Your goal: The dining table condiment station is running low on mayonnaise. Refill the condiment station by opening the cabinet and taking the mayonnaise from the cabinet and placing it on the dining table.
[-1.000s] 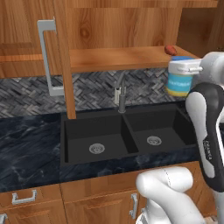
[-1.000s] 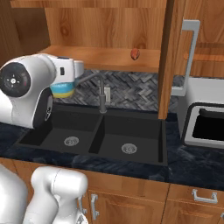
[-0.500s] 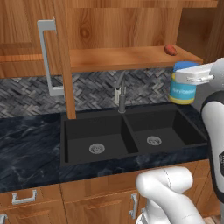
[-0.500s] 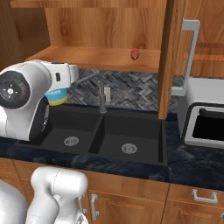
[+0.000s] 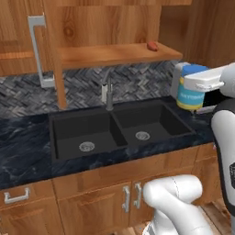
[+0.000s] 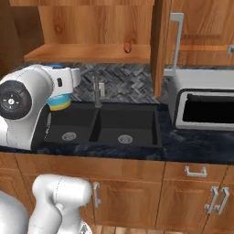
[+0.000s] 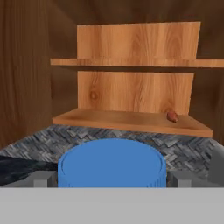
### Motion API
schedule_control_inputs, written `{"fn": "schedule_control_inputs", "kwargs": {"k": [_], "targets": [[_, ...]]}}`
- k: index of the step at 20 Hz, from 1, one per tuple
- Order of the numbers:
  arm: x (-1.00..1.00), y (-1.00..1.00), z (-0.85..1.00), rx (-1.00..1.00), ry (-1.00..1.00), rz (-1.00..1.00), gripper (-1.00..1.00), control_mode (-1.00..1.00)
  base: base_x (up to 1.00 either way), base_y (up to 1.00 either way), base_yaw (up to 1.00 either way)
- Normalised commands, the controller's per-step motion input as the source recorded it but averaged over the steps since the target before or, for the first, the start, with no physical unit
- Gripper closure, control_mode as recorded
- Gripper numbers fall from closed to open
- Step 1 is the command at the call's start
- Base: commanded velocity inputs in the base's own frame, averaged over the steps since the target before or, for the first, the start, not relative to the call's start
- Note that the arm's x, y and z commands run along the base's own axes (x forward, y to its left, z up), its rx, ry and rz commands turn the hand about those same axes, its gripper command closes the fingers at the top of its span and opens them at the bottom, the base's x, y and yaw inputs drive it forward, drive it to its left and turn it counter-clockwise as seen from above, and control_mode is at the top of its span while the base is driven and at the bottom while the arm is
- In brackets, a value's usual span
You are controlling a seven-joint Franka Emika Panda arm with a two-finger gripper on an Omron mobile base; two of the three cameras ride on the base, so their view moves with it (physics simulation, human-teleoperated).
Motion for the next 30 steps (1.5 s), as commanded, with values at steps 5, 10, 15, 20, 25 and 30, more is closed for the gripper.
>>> {"fn": "schedule_control_inputs", "kwargs": {"k": [5, 10, 15, 20, 25, 30], "targets": [[0.00, 0.00, 0.00, 0.00, 0.00, 0.00, 1.00, 1.00, -0.73, 0.30, -0.68], [0.00, 0.00, 0.00, 0.00, 0.00, 0.00, 1.00, 1.00, -0.53, 0.41, -0.73], [0.00, 0.00, 0.00, 0.00, 0.00, 0.00, 1.00, 1.00, -0.55, 0.39, -0.75], [0.00, 0.00, 0.00, 0.00, 0.00, 0.00, 1.00, 1.00, -0.51, 0.40, -0.76], [0.00, 0.00, 0.00, 0.00, 0.00, 0.00, 1.00, 1.00, -0.41, 0.34, -0.76], [0.00, 0.00, 0.00, 0.00, 0.00, 0.00, 1.00, 1.00, -0.32, 0.21, -0.74]]}}
